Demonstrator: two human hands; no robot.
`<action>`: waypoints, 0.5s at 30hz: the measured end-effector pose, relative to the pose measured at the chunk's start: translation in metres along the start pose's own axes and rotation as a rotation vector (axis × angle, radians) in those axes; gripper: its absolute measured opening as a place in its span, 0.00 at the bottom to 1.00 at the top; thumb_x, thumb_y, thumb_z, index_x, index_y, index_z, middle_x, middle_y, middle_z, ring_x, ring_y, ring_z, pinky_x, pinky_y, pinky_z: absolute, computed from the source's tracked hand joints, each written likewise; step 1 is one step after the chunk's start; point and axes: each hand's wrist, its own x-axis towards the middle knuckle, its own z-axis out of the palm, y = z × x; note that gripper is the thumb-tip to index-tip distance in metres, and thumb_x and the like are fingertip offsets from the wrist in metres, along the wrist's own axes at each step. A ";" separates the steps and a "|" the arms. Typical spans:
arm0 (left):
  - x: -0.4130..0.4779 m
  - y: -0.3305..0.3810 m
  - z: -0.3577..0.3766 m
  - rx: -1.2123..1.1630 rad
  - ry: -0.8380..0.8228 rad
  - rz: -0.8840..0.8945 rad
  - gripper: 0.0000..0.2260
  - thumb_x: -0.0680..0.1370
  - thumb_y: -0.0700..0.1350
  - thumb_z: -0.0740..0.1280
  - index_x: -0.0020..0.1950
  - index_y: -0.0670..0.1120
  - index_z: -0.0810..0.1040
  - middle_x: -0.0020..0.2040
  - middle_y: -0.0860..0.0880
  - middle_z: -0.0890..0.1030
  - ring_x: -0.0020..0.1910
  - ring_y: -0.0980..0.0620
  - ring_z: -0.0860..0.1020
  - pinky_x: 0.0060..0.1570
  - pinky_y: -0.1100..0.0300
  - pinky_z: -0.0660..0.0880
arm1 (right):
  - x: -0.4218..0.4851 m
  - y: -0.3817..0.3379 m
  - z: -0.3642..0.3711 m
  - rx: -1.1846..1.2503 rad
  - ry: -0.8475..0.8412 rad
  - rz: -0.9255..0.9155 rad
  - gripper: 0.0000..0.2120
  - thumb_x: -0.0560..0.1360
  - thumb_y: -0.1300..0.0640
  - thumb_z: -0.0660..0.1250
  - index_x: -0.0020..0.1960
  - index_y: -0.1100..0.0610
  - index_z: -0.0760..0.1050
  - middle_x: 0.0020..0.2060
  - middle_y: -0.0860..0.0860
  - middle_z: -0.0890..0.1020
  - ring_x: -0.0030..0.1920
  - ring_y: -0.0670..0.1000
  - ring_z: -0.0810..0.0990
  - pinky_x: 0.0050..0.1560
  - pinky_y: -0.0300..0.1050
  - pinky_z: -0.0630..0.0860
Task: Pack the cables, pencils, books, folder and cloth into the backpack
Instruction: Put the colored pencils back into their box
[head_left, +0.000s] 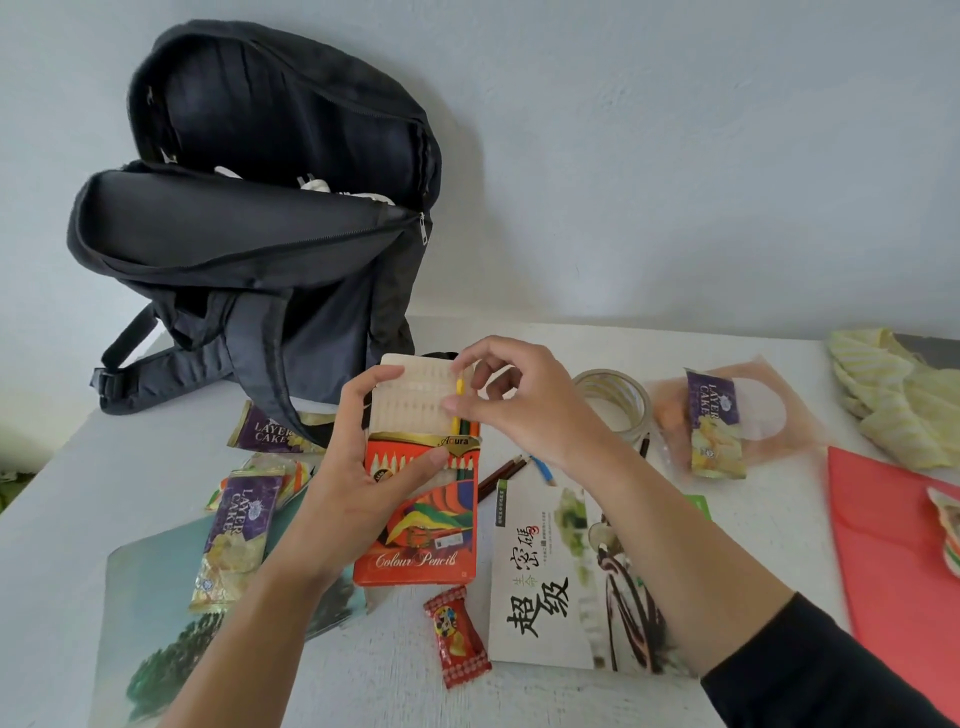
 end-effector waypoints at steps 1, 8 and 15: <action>0.001 0.000 0.000 -0.004 0.000 0.001 0.28 0.78 0.38 0.71 0.69 0.62 0.64 0.52 0.54 0.85 0.46 0.43 0.87 0.38 0.54 0.84 | 0.001 0.001 0.000 -0.003 -0.020 0.004 0.12 0.71 0.51 0.80 0.52 0.48 0.82 0.41 0.45 0.80 0.39 0.49 0.77 0.45 0.40 0.77; 0.004 -0.004 0.001 0.008 0.008 -0.014 0.28 0.78 0.38 0.71 0.67 0.63 0.64 0.50 0.55 0.86 0.44 0.44 0.87 0.37 0.57 0.83 | -0.002 0.015 -0.008 0.195 -0.025 -0.023 0.11 0.76 0.50 0.76 0.57 0.45 0.82 0.44 0.46 0.81 0.41 0.47 0.80 0.47 0.44 0.78; 0.005 -0.008 0.000 0.028 0.006 -0.006 0.28 0.78 0.38 0.71 0.68 0.62 0.64 0.52 0.51 0.86 0.45 0.44 0.87 0.38 0.57 0.83 | -0.004 0.021 0.004 -0.037 -0.067 -0.073 0.07 0.79 0.50 0.71 0.51 0.51 0.86 0.48 0.43 0.78 0.46 0.45 0.78 0.47 0.34 0.72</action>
